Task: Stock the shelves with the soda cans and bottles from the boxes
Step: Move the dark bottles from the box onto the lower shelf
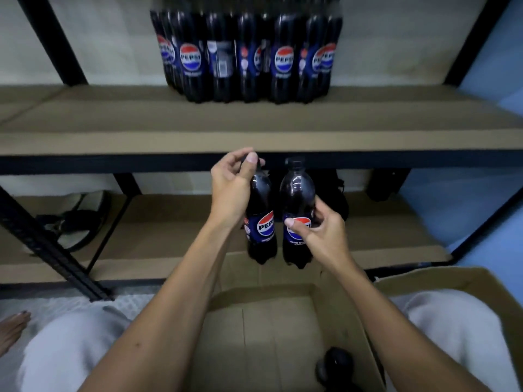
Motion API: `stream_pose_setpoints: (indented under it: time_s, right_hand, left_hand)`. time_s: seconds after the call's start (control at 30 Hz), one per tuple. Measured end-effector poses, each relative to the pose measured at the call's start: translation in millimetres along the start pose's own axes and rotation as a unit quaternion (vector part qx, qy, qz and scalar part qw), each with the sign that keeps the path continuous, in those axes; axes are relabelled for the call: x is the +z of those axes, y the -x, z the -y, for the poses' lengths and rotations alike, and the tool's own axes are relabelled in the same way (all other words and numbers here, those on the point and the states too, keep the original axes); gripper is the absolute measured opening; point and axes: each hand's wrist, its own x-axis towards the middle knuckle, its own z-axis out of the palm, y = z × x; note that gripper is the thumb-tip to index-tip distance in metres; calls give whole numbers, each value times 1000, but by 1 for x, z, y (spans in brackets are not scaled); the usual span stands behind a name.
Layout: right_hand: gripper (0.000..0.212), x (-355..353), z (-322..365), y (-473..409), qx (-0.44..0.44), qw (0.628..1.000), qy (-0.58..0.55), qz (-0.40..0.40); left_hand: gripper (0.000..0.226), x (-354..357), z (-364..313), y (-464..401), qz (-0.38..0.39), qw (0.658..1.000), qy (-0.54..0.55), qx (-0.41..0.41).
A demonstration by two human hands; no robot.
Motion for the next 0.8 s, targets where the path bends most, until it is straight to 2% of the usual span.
stream_pose_setpoints:
  time_s: [0.23, 0.43, 0.6, 0.8]
  right_hand:
    - [49, -31, 100, -29, -137, 988, -62, -44]
    - [45, -50, 163, -75, -229, 968, -67, -76]
    - [42, -52, 170, -116, -220, 968, -68, -99]
    - [39, -46, 149, -151, -184, 972, -77, -126]
  left_hand:
    - [13, 57, -98, -30, 60, 995, 27, 75]
    - [13, 101, -165, -70, 72, 984, 51, 154]
    - [21, 122, -169, -101, 48, 983, 17, 174]
    - [9, 138, -137, -128, 38, 986, -8, 161]
